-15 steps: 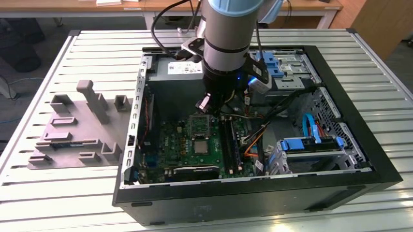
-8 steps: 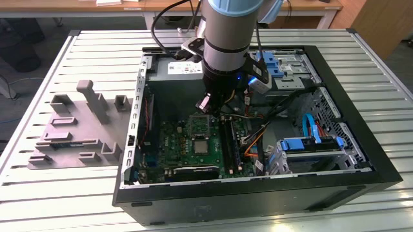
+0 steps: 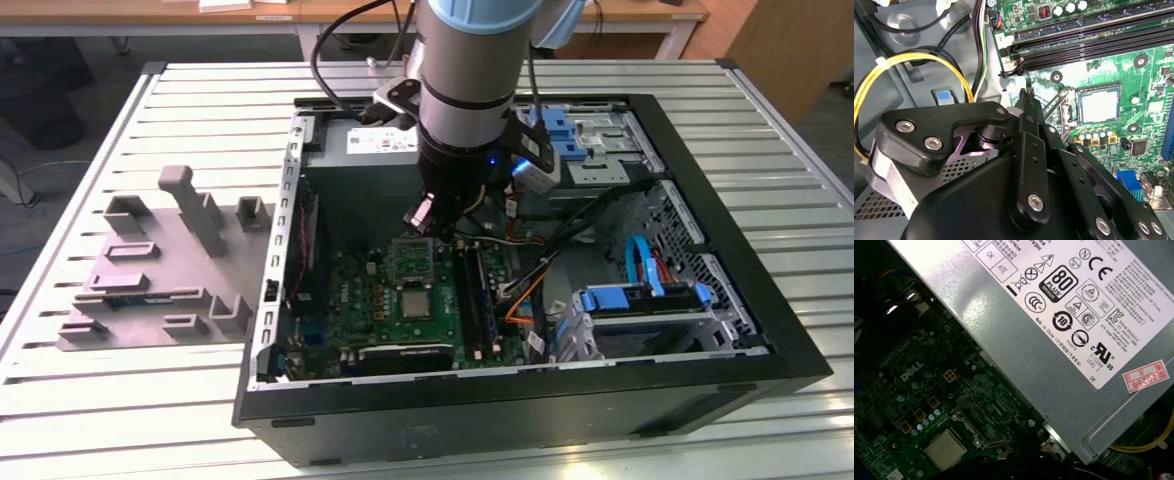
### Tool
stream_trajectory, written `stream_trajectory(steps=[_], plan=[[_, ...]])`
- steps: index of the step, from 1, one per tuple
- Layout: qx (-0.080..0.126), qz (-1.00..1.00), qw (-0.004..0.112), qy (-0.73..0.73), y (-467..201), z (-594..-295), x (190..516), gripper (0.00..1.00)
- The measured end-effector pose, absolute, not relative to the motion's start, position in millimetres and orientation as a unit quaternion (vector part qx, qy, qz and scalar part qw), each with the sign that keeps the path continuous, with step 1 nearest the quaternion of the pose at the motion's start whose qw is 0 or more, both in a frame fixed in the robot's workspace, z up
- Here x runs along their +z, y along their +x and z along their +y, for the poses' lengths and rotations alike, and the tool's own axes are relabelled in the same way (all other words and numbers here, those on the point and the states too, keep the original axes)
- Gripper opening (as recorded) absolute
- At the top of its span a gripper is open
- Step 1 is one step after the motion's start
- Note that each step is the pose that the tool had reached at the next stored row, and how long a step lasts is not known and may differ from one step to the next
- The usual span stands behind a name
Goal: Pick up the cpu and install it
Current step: 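Close the cpu cover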
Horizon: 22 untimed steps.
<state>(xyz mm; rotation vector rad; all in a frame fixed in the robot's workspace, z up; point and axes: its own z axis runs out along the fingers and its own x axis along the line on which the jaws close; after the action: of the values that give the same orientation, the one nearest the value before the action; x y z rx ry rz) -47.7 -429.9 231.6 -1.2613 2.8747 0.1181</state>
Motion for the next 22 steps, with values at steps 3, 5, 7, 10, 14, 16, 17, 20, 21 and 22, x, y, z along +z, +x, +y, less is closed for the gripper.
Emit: stream_trajectory(steps=[3, 5, 7, 10, 14, 16, 17, 20, 21, 22], plan=[[0.038, 0.909, 0.0, -0.415, -47.9, -429.9, 232.4, 0.11], [0.038, 0.905, -0.001, -0.424, -48.0, -430.0, 233.6, 0.11], [0.038, 0.901, -0.001, -0.433, -48.0, -429.9, 234.9, 0.11], [0.038, 0.895, -0.002, -0.444, -48.0, -429.9, 236.9, 0.11], [0.038, 0.888, -0.003, -0.458, -48.0, -429.9, 239.6, 0.11], [0.038, 0.885, -0.004, -0.464, -48.0, -429.8, 240.4, 0.11], [0.038, 0.883, -0.004, -0.467, -48.0, -429.8, 240.5, 0.11], [0.039, 0.88, -0.005, -0.473, -48.1, -429.9, 241.2, 0.11], [0.039, 0.88, -0.006, -0.474, -48.1, -429.9, 241.3, 0.11], [0.039, 0.879, -0.006, -0.474, -48.1, -429.9, 241.3, 0.11]])
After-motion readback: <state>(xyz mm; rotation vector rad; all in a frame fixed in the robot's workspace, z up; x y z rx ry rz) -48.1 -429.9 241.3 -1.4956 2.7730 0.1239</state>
